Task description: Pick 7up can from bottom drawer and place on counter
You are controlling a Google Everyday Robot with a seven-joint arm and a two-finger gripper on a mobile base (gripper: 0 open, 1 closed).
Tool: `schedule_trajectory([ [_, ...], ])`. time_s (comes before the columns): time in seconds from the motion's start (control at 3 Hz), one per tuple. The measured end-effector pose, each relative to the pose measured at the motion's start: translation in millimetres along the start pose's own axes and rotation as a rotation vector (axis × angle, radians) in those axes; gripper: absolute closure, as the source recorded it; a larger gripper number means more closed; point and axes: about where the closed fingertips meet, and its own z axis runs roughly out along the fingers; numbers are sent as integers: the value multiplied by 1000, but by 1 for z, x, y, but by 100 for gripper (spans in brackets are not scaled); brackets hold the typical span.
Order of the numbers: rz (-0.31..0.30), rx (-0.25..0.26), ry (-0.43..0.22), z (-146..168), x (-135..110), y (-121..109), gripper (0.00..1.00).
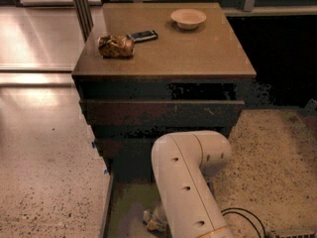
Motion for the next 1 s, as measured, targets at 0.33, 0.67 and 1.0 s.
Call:
schedule_trajectory([
  [0.33,0,0,0,0,0,0,100],
  [0.67,-16,-13,-63,-17,-15,6,100],
  [1.0,-47,-5,-124,-49,-40,9,100],
])
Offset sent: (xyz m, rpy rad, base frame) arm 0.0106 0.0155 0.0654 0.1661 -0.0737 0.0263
